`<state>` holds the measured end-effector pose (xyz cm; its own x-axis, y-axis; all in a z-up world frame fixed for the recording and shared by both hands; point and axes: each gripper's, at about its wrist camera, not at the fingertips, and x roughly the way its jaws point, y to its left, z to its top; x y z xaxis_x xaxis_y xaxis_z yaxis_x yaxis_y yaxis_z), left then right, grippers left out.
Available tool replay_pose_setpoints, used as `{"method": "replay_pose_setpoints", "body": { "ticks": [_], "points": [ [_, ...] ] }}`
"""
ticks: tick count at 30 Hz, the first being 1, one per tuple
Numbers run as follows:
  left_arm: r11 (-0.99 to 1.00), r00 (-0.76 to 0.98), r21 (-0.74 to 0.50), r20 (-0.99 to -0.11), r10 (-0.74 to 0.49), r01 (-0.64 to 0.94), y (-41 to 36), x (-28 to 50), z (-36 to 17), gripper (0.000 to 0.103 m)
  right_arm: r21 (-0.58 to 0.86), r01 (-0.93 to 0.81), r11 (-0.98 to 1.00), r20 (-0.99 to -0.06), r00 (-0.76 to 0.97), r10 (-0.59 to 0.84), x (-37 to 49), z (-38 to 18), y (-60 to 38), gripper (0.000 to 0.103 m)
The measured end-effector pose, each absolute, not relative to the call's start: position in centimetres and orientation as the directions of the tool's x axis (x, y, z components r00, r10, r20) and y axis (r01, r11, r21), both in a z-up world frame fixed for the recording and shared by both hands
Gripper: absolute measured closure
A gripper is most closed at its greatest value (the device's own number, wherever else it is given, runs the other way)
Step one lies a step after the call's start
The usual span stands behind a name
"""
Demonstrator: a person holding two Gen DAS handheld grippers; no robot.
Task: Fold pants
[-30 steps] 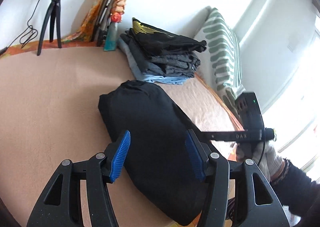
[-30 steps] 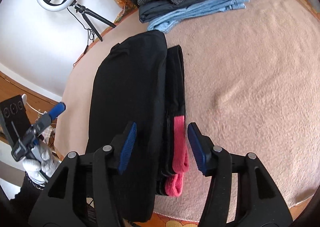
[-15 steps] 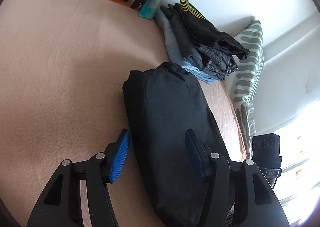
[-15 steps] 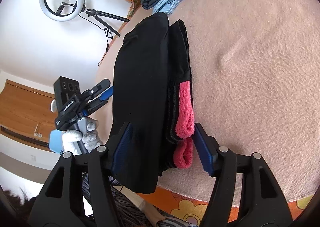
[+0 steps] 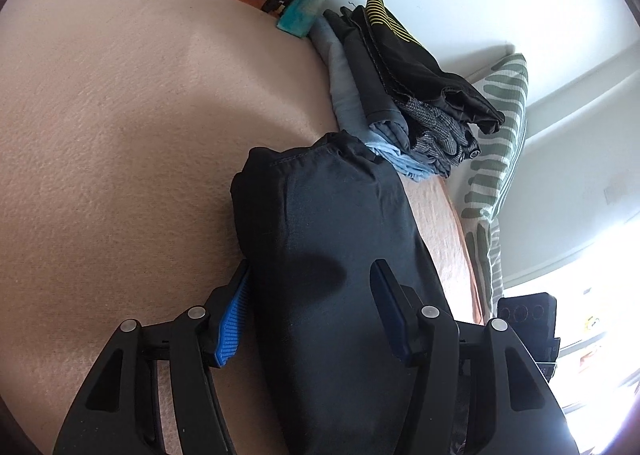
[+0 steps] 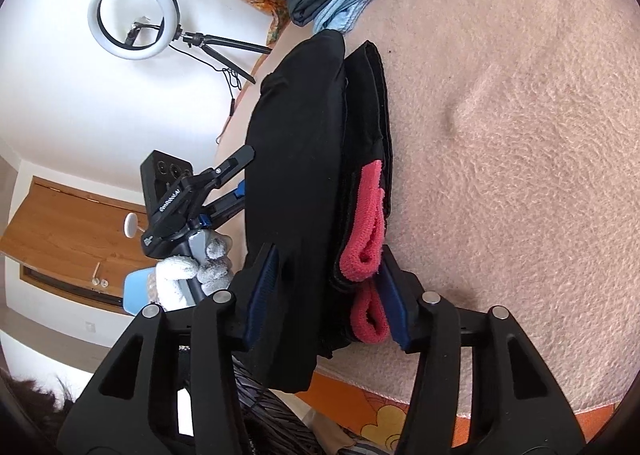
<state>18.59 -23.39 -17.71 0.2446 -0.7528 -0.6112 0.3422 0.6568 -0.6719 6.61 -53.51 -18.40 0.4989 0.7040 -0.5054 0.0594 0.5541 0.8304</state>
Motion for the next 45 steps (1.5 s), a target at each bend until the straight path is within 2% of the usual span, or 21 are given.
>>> {"method": "replay_pose_setpoints", "body": {
  "ticks": [4,8,11,13,15,18,20,23,27,31,35,38,42,45],
  "points": [
    [0.661,0.249,-0.664,-0.614,-0.749,0.349,-23.5,18.5,-17.7,0.047,0.813,0.100,0.573,-0.546,0.473,0.692,6.5,-18.8,-53.4,0.046],
    [0.660,0.252,-0.665,-0.612,-0.749,0.350,-23.6,18.6,-17.7,0.047,0.836,0.120,0.536,-0.528,0.442,0.725,5.9,-19.1,-52.9,0.039],
    [0.661,0.256,-0.665,-0.611,-0.749,0.348,-23.7,18.6,-17.8,0.047,0.834,0.106,0.542,-0.525,0.455,0.719,5.7,-19.2,-52.3,0.039],
    [0.663,0.263,-0.664,-0.610,-0.747,0.344,-23.8,18.6,-17.8,0.047,0.843,0.112,0.527,-0.513,0.465,0.721,6.0,-19.4,-52.0,0.044],
    [0.668,0.270,-0.661,-0.612,-0.744,0.341,-24.0,18.6,-17.7,0.048,0.819,0.118,0.562,-0.545,0.468,0.696,6.3,-19.4,-51.4,0.062],
    [0.679,0.285,-0.654,-0.617,-0.734,0.333,-23.9,18.7,-17.8,0.058,0.766,0.087,0.637,-0.589,0.494,0.640,6.1,-18.4,-50.4,0.068],
    [0.677,0.292,-0.661,-0.611,-0.736,0.322,-23.5,18.8,-18.0,0.068,0.710,0.049,0.702,-0.623,0.508,0.595,5.9,-17.1,-49.5,0.070],
    [0.683,0.300,-0.654,-0.614,-0.730,0.325,-23.5,18.8,-18.1,0.068,0.630,0.040,0.776,-0.679,0.513,0.525,5.7,-16.0,-48.4,0.071],
    [0.700,0.324,-0.645,-0.620,-0.714,0.307,-23.8,18.8,-18.1,0.066,0.650,0.056,0.758,-0.673,0.505,0.540,5.5,-16.1,-48.8,0.071],
    [0.700,0.353,-0.645,-0.606,-0.713,0.306,-24.1,19.1,-18.1,0.066,0.591,0.036,0.806,-0.701,0.517,0.491,4.9,-15.0,-47.5,0.071],
    [0.692,0.358,-0.643,-0.593,-0.721,0.330,-24.1,18.9,-18.0,0.079,0.429,-0.044,0.902,-0.744,0.549,0.381,4.3,-12.9,-45.1,0.072],
    [0.670,0.354,-0.663,-0.570,-0.741,0.334,-23.8,18.7,-17.3,0.085,0.352,-0.078,0.933,-0.744,0.581,0.330,3.8,-11.6,-44.0,0.073],
    [0.668,0.390,-0.625,-0.543,-0.744,0.404,-24.1,17.7,-14.6,0.088,0.216,-0.121,0.969,-0.734,0.635,0.243,2.8,-9.8,-42.6,0.074],
    [0.656,0.416,-0.610,-0.507,-0.755,0.445,-24.4,17.3,-12.0,0.088,0.199,-0.127,0.972,-0.704,0.671,0.232,2.5,-7.8,-42.8,0.074]
  ]
}}
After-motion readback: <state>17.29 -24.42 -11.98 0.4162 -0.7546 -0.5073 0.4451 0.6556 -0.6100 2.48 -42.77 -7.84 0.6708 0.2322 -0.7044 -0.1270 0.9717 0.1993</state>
